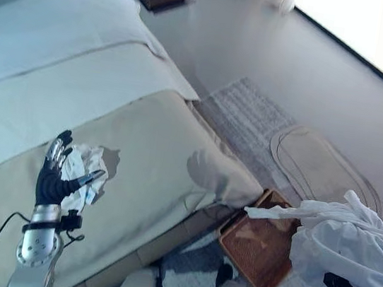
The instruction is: Pick up clothes into the bucket
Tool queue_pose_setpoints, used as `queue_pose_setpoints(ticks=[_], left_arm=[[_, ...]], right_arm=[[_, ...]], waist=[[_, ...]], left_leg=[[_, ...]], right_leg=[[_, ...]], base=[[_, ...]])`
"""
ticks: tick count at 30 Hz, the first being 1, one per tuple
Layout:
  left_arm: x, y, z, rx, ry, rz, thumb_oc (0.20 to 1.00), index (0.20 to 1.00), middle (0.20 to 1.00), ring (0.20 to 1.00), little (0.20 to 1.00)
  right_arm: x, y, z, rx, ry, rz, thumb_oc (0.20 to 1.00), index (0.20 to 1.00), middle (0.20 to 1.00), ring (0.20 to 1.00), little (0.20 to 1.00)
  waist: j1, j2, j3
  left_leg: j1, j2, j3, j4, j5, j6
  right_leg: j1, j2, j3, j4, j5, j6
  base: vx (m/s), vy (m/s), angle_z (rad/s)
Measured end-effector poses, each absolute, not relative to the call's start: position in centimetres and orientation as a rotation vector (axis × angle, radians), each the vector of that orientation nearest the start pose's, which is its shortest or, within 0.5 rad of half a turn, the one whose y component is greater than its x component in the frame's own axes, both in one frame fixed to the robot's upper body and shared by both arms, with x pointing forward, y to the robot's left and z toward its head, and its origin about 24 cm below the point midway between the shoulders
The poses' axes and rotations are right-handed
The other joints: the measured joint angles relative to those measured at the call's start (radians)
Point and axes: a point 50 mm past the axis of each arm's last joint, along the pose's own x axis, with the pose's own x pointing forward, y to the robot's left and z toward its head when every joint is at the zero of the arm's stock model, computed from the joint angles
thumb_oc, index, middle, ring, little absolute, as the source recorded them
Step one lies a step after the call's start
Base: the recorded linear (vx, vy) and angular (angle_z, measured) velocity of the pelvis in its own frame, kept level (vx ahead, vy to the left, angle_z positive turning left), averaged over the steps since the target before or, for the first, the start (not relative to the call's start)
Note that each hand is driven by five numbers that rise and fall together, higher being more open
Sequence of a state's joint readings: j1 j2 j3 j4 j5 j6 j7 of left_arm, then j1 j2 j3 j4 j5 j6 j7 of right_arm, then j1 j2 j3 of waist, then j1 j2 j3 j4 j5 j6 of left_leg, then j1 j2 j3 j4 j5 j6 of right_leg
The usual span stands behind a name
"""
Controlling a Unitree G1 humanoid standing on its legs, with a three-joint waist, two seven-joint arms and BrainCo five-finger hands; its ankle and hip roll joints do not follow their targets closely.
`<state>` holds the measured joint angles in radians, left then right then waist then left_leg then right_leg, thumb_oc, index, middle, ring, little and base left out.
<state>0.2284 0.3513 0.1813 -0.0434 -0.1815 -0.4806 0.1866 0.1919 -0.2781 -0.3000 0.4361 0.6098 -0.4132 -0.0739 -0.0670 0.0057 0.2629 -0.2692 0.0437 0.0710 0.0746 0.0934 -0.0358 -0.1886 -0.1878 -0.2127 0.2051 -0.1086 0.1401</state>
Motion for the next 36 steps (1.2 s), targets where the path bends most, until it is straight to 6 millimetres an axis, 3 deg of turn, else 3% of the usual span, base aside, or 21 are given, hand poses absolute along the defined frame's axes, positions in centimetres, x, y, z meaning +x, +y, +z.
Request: queue_pose_setpoints(ticks=[3, 5, 12, 15, 19, 23, 30, 36], left_arm=[[20.6, 25.9, 10.4, 0.164, -0.513, 0.333, 1.000, 1.000, 1.000, 1.000, 1.000], [20.8, 25.8, 11.4, 0.116, -0.572, 0.343, 1.000, 1.000, 1.000, 1.000, 1.000], [21.4, 25.2, 13.9, 0.013, -0.709, 0.375, 1.000, 1.000, 1.000, 1.000, 1.000], [21.7, 24.6, 14.4, -0.006, -0.735, 0.368, 1.000, 1.000, 1.000, 1.000, 1.000], [22.0, 23.9, 15.0, -0.030, -0.762, 0.352, 1.000, 1.000, 1.000, 1.000, 1.000], [21.9, 23.9, 15.6, -0.027, -0.781, 0.357, 1.000, 1.000, 1.000, 1.000, 1.000], [22.0, 23.4, 15.8, -0.034, -0.787, 0.338, 1.000, 1.000, 1.000, 1.000, 1.000], [22.2, 23.2, 16.3, -0.023, -0.804, 0.315, 1.000, 1.000, 1.000, 1.000, 1.000]], right_arm=[[18.5, -31.7, -1.6, 0.235, 0.010, -0.687, 0.200, 0.200, 0.200, 0.200, 0.200], [20.0, -31.3, -1.3, 0.224, 0.007, -0.679, 0.200, 0.200, 0.200, 0.200, 0.200], [25.3, -29.6, -0.5, 0.187, 0.028, -0.651, 0.200, 0.200, 0.200, 0.200, 0.200], [27.4, -28.9, 0.9, 0.201, -0.008, -0.643, 0.200, 0.200, 0.200, 0.200, 0.200], [28.4, -29.0, 1.6, 0.190, -0.016, -0.663, 0.200, 0.200, 0.200, 0.200, 0.200], [29.5, -30.4, 1.7, 0.156, 0.055, -0.741, 0.200, 0.200, 0.200, 0.200, 0.200], [31.3, -32.5, 3.5, 0.162, 0.118, -0.830, 0.200, 0.200, 0.200, 0.200, 0.200], [31.0, -33.9, 3.5, 0.176, 0.195, -0.878, 0.200, 0.200, 0.200, 0.200, 0.200]], waist=[[0.004, 0.001, 0.095], [0.002, -0.002, 0.126], [0.034, 0.009, 0.179], [0.035, 0.018, 0.191], [0.055, 0.026, 0.197], [0.065, 0.032, 0.197], [0.089, 0.044, 0.199], [0.116, 0.047, 0.200]], left_leg=[[-0.083, -0.008, 0.000, 0.057, -0.002, -0.003], [-0.135, -0.017, -0.005, 0.094, -0.014, -0.008], [-0.393, -0.022, -0.024, 0.290, -0.054, -0.004], [-0.495, -0.014, -0.027, 0.364, -0.067, -0.005], [-0.582, -0.009, -0.042, 0.448, -0.090, -0.014], [-0.683, -0.006, -0.048, 0.521, -0.094, -0.016], [-0.762, -0.013, -0.048, 0.554, -0.094, -0.016], [-0.774, -0.016, -0.048, 0.571, -0.098, -0.014]], right_leg=[[-0.114, -0.020, 0.015, 0.122, -0.027, -0.008], [-0.186, -0.041, 0.028, 0.201, -0.058, -0.015], [-0.463, -0.071, 0.054, 0.469, -0.138, -0.059], [-0.570, -0.077, 0.064, 0.550, -0.157, -0.079], [-0.649, -0.080, 0.069, 0.632, -0.196, -0.091], [-0.752, -0.083, 0.081, 0.710, -0.205, -0.106], [-0.840, -0.093, 0.093, 0.757, -0.212, -0.107], [-0.853, -0.098, 0.099, 0.777, -0.222, -0.111]], base=[[-0.19, -0.006, 0.01], [-0.12, 0.003, 0.12], [-0.14, 0.022, 0.12], [-0.06, 0.030, 0.04], [0.01, 0.026, 0.03], [-0.03, 0.019, 0.03], [0.00, 0.008, 0.01], [0.01, 0.002, 0.02]])
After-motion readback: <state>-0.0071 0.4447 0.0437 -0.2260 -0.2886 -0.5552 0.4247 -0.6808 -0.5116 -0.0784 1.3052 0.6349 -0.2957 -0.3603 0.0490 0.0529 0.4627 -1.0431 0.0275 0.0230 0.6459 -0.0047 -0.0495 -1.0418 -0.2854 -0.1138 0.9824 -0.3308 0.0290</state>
